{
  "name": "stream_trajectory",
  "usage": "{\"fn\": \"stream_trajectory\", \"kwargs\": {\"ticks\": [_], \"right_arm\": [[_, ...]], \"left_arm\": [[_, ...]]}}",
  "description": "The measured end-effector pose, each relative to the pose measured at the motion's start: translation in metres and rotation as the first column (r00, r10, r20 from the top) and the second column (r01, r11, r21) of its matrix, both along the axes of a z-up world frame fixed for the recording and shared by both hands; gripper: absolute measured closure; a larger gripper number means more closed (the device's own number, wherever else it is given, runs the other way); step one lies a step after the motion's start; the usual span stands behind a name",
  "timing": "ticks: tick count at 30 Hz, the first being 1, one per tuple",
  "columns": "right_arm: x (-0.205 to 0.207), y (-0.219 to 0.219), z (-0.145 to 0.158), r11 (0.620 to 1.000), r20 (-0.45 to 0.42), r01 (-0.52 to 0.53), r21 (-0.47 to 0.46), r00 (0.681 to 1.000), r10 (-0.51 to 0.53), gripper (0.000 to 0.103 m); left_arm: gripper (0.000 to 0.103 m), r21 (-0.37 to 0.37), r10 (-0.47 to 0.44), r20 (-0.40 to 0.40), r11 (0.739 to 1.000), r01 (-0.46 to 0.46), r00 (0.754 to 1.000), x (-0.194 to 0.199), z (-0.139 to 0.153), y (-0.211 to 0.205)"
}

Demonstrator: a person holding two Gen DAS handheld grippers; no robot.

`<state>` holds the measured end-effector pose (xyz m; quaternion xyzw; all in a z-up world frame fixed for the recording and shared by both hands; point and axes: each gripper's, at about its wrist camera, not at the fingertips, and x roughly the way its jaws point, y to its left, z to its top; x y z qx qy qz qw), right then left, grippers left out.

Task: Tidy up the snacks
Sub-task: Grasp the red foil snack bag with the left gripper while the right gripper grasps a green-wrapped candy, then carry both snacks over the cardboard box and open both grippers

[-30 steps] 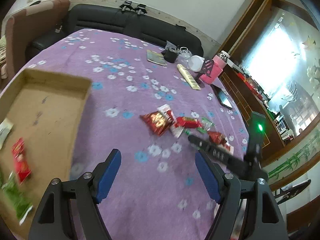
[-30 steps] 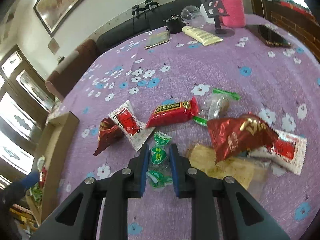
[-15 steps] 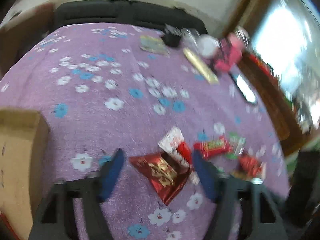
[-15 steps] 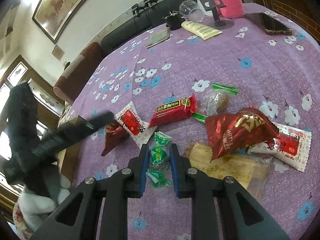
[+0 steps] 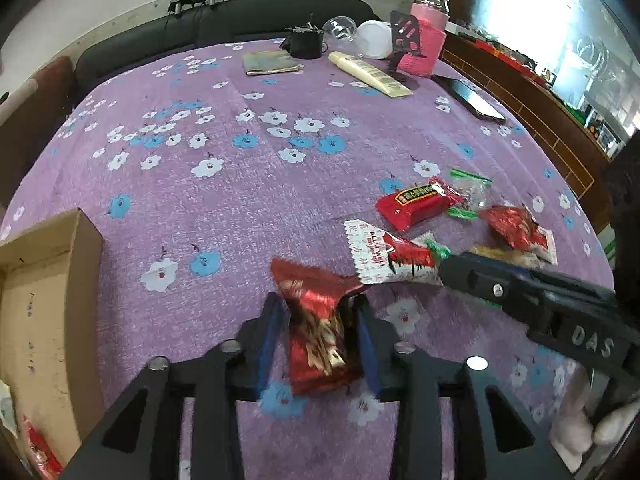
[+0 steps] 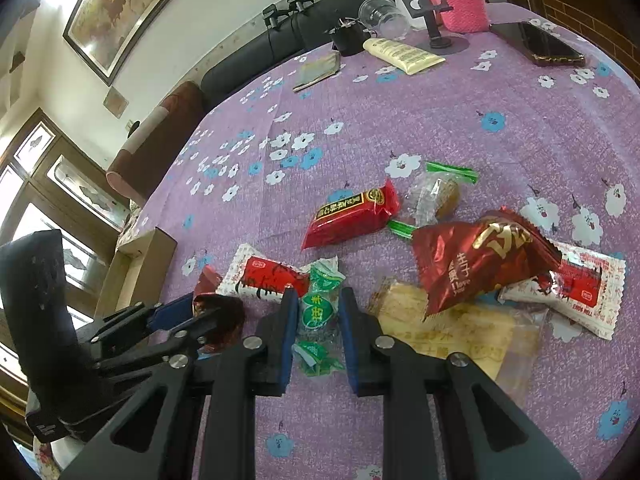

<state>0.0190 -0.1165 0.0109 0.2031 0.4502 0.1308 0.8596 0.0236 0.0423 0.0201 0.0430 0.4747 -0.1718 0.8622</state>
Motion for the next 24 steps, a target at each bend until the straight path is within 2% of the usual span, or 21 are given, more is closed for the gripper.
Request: {"fn": "stream_trajectory", "kwargs": {"ticks": [2,4,5,6,12,16,24], "right_arm": [[0.0,0.0,0.0,1.0,-0.001,-0.004,0.003,1.0,0.004,0.084],[-0.001,0.001,0.001,1.0,0.005,-0.019,0.017,1.0,0.019,0.084],[-0.001,0.002,0.002,0.999,0.015,-0.034,0.034,0.999,0.033,0.084],[-0.003,0.004,0.005,0.997,0.029,-0.051,0.05,0.998,0.049,0.084],[-0.009,0.014,0.014,0.98,0.088,-0.149,0.134,0.986,0.138,0.083],[-0.009,0.018,0.014,0.978,0.092,-0.157,0.139,0.985,0.145,0.083],[-0.011,0.024,0.011,0.98,0.086,-0.165,0.111,0.984,0.156,0.083]], "left_arm": [[0.06,0.012,0.004,0.028,1.0,-0.004,1.0,0.002,-0.001,-0.004],[0.066,0.022,0.014,0.038,1.0,-0.015,0.999,0.0,-0.001,-0.005],[0.074,0.004,0.022,0.034,1.0,-0.022,0.999,-0.002,-0.001,-0.003],[0.075,-0.017,0.031,0.032,0.999,-0.03,0.999,-0.005,0.001,0.001],[0.075,-0.121,0.105,0.044,0.988,-0.099,0.993,-0.036,0.018,0.037],[0.075,-0.192,0.154,0.06,0.971,-0.14,0.986,-0.062,0.034,0.068],[0.074,-0.265,0.265,0.087,0.935,-0.234,0.96,-0.101,0.052,0.114]]}}
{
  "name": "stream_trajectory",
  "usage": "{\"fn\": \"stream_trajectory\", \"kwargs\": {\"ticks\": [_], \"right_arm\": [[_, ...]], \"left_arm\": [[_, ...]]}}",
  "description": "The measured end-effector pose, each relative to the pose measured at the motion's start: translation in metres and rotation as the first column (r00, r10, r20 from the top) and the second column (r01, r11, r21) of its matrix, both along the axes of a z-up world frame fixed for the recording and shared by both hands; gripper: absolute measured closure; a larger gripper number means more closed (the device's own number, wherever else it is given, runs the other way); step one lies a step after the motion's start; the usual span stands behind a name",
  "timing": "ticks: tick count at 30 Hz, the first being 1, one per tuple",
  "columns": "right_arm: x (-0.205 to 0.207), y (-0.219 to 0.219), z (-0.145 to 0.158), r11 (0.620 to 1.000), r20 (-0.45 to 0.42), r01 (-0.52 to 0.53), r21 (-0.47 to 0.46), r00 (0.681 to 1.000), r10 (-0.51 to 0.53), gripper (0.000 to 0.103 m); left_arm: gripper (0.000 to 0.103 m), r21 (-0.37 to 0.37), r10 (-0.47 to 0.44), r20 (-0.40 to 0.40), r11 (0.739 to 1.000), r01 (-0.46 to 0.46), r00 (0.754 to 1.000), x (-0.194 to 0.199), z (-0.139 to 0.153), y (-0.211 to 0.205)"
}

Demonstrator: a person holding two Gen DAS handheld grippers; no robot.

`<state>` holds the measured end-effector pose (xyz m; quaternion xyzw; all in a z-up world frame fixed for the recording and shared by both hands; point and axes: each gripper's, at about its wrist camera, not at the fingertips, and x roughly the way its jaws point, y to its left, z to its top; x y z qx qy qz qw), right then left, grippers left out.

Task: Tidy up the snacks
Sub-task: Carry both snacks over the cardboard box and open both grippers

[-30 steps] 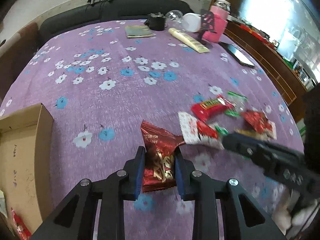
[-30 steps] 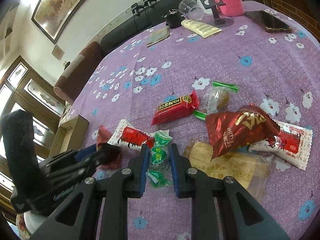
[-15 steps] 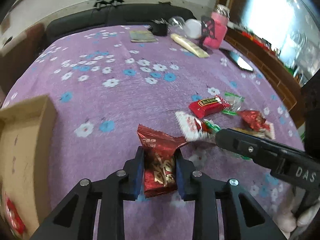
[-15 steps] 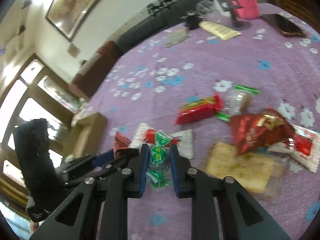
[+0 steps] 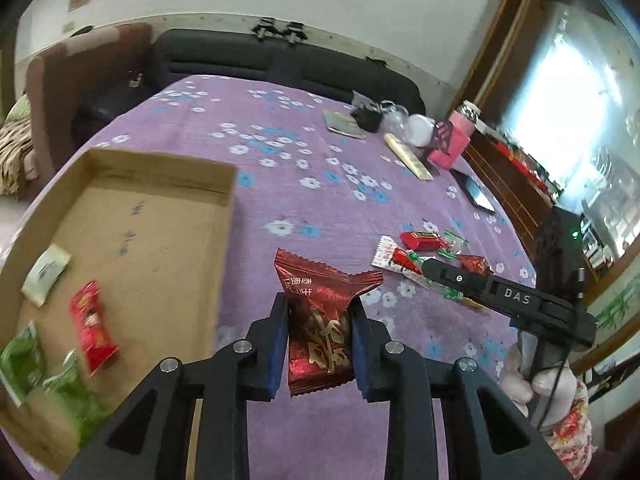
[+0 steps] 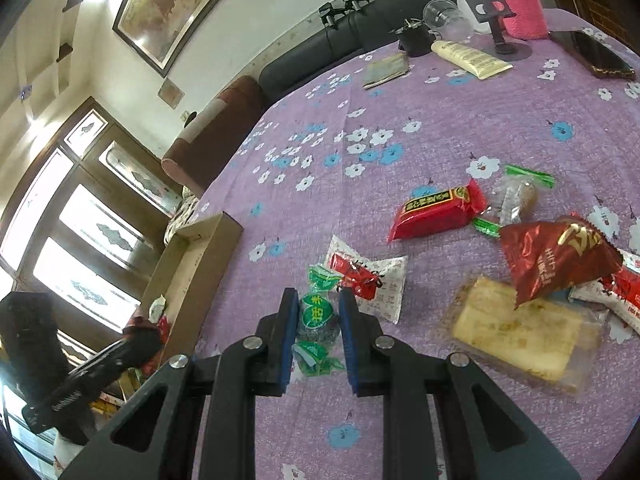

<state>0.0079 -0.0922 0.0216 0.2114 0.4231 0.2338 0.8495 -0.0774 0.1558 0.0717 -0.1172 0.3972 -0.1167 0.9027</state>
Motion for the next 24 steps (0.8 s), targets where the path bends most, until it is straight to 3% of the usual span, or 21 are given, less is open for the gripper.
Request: {"fn": "stream_trajectory", "kwargs": {"ticks": [13,24], "right_arm": [[-0.013,0.032,0.0,0.983,0.034,-0.021,-0.181,0.999,0.027,0.083],[-0.039,0.114,0.045,0.959,0.091,-0.171,-0.226,0.976,0.196,0.083]], "left_arm": [[0.074,-0.071,0.097,0.043,0.993,-0.094,0.994,-0.032,0.006,0.051],[0.074,-0.132,0.227,0.006,0.966,-0.224,0.974,-0.046,-0.013,0.115]]}}
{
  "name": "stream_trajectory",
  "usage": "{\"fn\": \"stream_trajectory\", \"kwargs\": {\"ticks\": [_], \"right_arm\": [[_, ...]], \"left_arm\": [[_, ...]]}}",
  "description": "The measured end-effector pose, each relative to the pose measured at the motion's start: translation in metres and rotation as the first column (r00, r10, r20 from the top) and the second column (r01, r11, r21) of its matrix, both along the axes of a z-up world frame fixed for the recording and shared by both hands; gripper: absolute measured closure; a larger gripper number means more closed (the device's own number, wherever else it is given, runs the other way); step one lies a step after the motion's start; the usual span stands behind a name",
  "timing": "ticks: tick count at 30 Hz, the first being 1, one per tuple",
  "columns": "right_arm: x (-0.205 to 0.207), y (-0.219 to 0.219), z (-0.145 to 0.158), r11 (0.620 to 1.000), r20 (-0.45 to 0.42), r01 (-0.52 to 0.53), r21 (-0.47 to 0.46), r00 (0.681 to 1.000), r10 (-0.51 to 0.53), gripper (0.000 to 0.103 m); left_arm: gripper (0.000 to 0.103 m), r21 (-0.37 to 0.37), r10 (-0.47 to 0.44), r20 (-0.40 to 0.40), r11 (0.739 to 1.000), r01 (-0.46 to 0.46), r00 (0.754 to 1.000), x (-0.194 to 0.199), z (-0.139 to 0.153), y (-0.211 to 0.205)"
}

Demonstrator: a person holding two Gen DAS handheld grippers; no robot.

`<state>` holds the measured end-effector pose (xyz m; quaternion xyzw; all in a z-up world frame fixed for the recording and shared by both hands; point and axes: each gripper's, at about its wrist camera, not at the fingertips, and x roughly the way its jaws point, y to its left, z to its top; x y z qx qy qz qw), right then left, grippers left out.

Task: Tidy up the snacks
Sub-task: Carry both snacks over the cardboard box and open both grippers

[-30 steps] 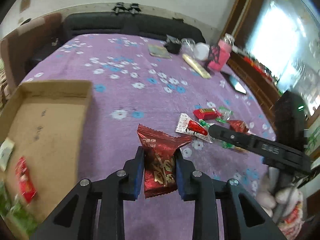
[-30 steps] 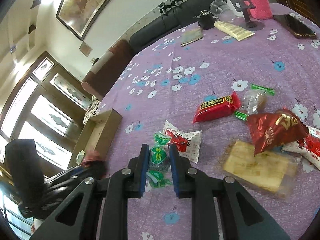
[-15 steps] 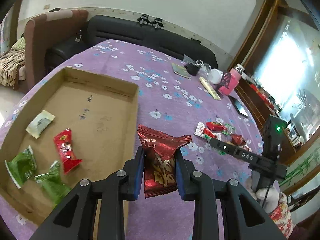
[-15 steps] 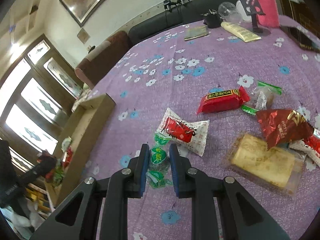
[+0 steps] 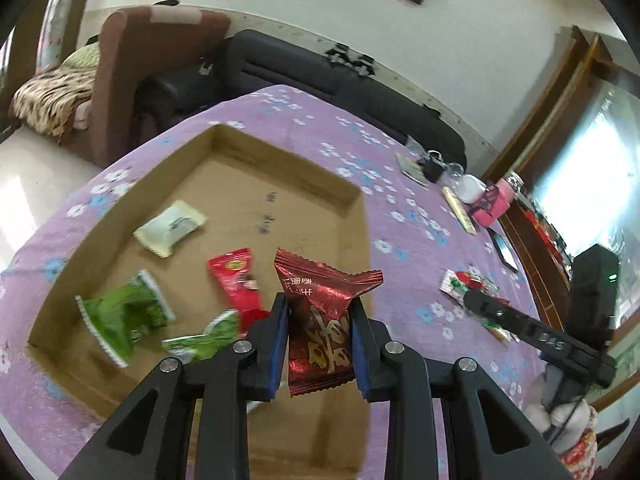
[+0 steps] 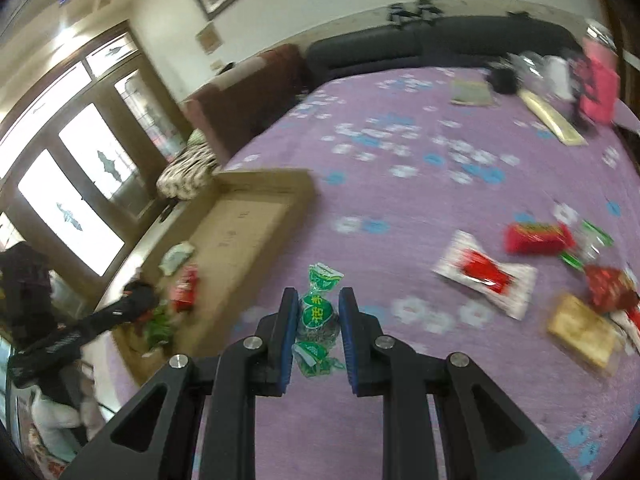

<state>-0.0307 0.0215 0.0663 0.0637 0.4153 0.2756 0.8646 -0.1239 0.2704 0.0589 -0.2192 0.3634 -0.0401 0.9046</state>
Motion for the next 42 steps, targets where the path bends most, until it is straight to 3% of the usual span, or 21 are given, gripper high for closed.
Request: {"fn": "stream_trajectory", "kwargs": {"ticks": [8,16,24,34,37,39,42], "right_arm": [[0.004,0.083,0.006,0.989,0.003,-0.131,-0.062,0.991,0.131,0.083],[0.014,0.14,-0.009,0.97,-0.006,-0.185,-0.158,0.983,0.186,0.083],[0.023,0.168,-0.032,0.956,-0.038,-0.201,-0.215,0.98,0.197,0.083],[0.026,0.177,-0.041,0.952,-0.062,-0.201,-0.232,0.98,0.191,0.083],[0.026,0.178,-0.043,0.953,-0.071,-0.198,-0.228,0.98,0.186,0.082],[0.026,0.176,-0.043,0.958,-0.074,-0.192,-0.215,0.981,0.18,0.082],[0.024,0.174,-0.04,0.96,-0.073,-0.192,-0.202,0.981,0.18,0.082]], "left_arm": [[0.074,-0.046,0.011,-0.007,0.999,-0.011,1.0,-0.002,-0.009,0.018],[0.074,-0.026,0.049,-0.013,0.998,-0.049,0.999,0.008,-0.01,0.038],[0.074,-0.014,0.09,-0.03,0.996,-0.09,0.996,0.018,-0.012,0.061],[0.073,-0.054,0.104,-0.058,0.993,-0.107,0.993,0.022,-0.025,0.07],[0.065,-0.063,0.106,-0.058,0.992,-0.11,0.993,0.021,-0.024,0.071],[0.052,-0.069,0.115,-0.056,0.991,-0.119,0.992,0.019,-0.022,0.074],[0.049,-0.078,0.125,-0.046,0.989,-0.128,0.991,0.015,-0.018,0.074]]}}
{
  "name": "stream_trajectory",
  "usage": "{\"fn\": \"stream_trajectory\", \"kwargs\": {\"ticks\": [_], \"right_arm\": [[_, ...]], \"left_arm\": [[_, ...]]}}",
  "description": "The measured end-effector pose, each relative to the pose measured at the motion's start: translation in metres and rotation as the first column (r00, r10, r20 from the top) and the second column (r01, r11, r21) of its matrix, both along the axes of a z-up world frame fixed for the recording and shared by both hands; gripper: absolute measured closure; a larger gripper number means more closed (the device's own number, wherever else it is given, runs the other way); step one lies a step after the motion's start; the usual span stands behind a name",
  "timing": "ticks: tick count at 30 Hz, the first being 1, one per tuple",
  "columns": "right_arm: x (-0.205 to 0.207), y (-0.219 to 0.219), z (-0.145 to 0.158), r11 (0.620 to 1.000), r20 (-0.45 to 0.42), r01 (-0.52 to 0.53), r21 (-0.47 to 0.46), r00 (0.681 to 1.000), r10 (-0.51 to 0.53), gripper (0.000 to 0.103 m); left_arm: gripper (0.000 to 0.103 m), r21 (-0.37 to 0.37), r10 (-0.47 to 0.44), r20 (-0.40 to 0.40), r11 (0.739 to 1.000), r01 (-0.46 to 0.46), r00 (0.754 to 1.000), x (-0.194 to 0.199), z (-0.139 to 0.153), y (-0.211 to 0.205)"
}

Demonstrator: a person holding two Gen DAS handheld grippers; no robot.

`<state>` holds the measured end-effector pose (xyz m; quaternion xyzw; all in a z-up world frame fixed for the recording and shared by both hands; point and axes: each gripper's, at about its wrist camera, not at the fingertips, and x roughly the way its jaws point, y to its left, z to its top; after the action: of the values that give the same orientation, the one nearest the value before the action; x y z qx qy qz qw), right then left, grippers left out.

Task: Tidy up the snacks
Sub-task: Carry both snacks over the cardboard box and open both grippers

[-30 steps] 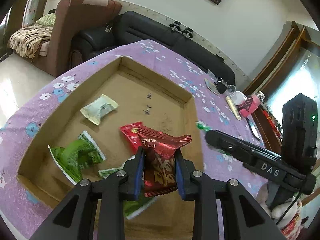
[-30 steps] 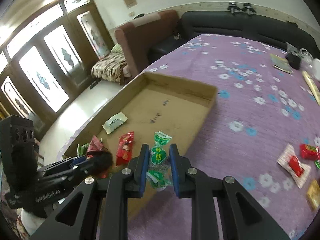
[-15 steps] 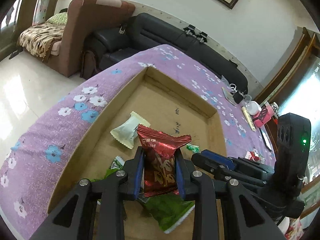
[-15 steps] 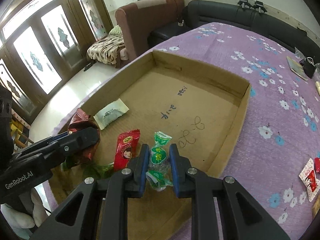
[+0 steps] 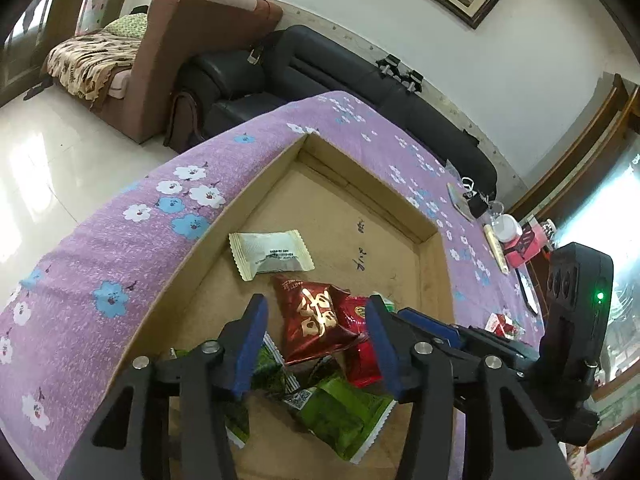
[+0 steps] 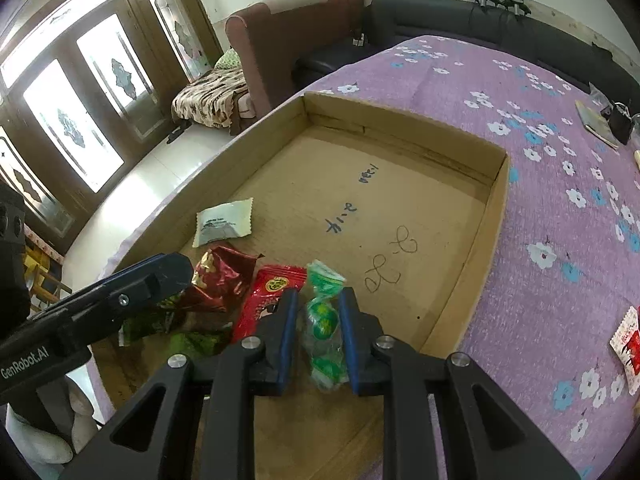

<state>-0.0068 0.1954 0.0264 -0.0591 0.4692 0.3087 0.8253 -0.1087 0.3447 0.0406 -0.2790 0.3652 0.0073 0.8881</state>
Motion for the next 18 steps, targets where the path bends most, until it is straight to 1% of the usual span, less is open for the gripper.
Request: {"fn": "stream_trajectory", "kwargs": {"ticks": [2,4,6,10,11,13,15,16,17,18], "right_arm": [[-0.002,-0.003,0.003,1.0,0.004,0.002,0.009,1.0,-0.002,0.08],[-0.004,-0.008,0.007,1.0,0.007,0.01,0.023,1.0,-0.011,0.074],[-0.005,-0.015,0.011,0.999,0.007,0.022,0.041,1.0,-0.023,0.073],[-0.008,-0.032,0.016,0.996,0.001,0.05,0.07,0.999,-0.05,0.072],[-0.009,-0.039,0.017,0.995,0.0,0.062,0.078,0.998,-0.062,0.072],[-0.009,-0.05,0.018,0.993,-0.002,0.079,0.087,0.997,-0.079,0.071],[-0.011,-0.066,0.021,0.988,-0.009,0.081,0.128,0.997,-0.081,0.07],[-0.011,-0.072,0.023,0.988,0.002,0.099,0.116,0.995,-0.1,0.067],[-0.013,-0.081,0.025,0.987,0.019,0.121,0.11,0.992,-0.124,0.067],[-0.013,-0.092,0.027,0.983,0.024,0.137,0.123,0.99,-0.141,0.067]], "left_arm": [[0.048,-0.015,0.004,0.008,1.0,-0.004,1.0,-0.002,0.002,0.0],[0.045,-0.032,0.007,0.021,0.999,-0.006,1.0,-0.005,0.005,0.0],[0.039,-0.04,0.016,0.029,0.999,-0.015,0.999,-0.009,0.009,-0.001],[0.034,-0.051,0.023,0.04,0.998,-0.021,0.999,-0.014,0.015,-0.008],[0.03,-0.058,0.021,0.042,0.998,-0.019,0.999,-0.015,0.018,-0.011],[0.029,-0.077,0.008,0.055,0.997,-0.004,0.998,-0.019,0.022,-0.016],[0.027,-0.116,-0.011,0.069,0.993,0.019,0.998,-0.021,0.026,-0.023],[0.027,-0.135,-0.023,0.077,0.99,0.034,0.997,-0.022,0.028,-0.026],[0.027,-0.153,-0.041,0.084,0.987,0.053,0.996,-0.022,0.029,-0.03],[0.027,-0.161,-0.053,0.087,0.985,0.066,0.995,-0.022,0.031,-0.034]]}}
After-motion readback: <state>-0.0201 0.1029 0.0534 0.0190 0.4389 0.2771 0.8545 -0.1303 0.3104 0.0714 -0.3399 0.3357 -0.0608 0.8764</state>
